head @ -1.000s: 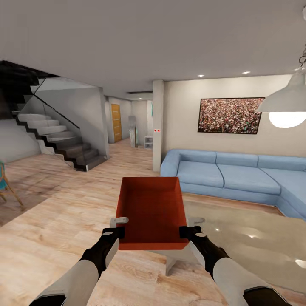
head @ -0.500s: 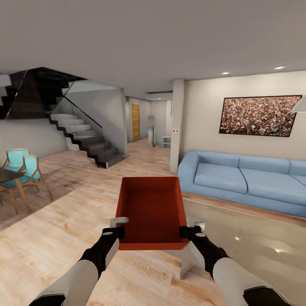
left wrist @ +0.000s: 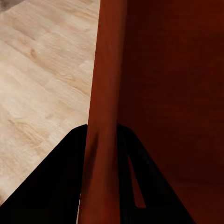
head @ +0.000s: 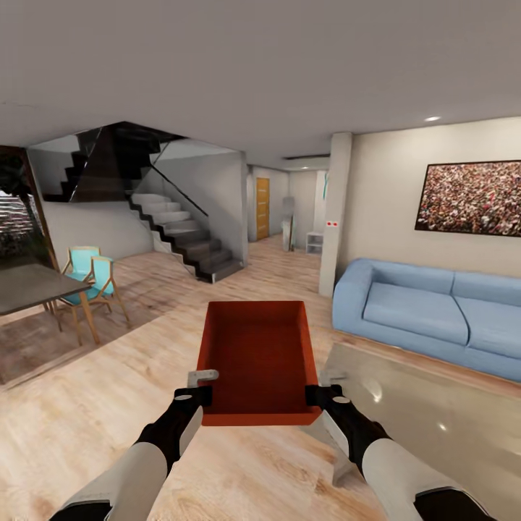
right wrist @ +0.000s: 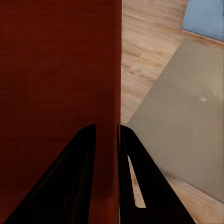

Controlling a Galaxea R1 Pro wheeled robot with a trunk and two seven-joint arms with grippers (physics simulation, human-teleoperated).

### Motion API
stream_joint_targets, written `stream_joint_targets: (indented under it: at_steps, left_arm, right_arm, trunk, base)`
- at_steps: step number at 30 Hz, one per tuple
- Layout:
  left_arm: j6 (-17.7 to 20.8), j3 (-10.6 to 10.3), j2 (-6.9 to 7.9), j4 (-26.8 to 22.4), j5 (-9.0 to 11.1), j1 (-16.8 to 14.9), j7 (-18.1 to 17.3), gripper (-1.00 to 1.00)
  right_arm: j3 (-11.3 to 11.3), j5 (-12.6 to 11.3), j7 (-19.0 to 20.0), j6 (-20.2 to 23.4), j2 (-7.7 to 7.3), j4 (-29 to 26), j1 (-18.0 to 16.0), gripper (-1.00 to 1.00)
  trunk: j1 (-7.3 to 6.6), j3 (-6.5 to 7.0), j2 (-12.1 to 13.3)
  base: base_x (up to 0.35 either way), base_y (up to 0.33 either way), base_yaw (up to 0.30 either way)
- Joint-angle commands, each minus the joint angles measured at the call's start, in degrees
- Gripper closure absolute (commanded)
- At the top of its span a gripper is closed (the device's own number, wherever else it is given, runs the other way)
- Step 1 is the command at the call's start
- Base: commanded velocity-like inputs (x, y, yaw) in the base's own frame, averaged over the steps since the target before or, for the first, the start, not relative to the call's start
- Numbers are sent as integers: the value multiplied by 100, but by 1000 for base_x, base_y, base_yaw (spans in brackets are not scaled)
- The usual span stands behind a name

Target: Move the two storage containers from the living room to the garage. In the garage, place one container on the floor and stack the other container on top of it (either order is fine).

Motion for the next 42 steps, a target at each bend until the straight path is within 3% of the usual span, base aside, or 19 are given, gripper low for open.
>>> stream_joint_targets:
  at_steps: [1, 33, 42]
  left_arm:
    - [47, 166, -16, -233, -167, -3, 256, 100]
    - [41, 157, -25, -241, -167, -3, 273, 100]
    - [45, 166, -21, -224, -166, -3, 265, 100]
  right_arm:
    - [-22, -52, -6, 31, 66, -3, 6, 100]
    - [-22, -52, 1, 31, 66, -5, 6, 100]
    - [-22, -52, 5, 32, 64, -7, 6, 100]
  trunk:
    - [2, -3, -5]
    - [2, -3, -5]
    - [2, -3, -5]
  base:
    - [0, 0, 300]
    - [0, 0, 300]
    - [198, 0, 63]
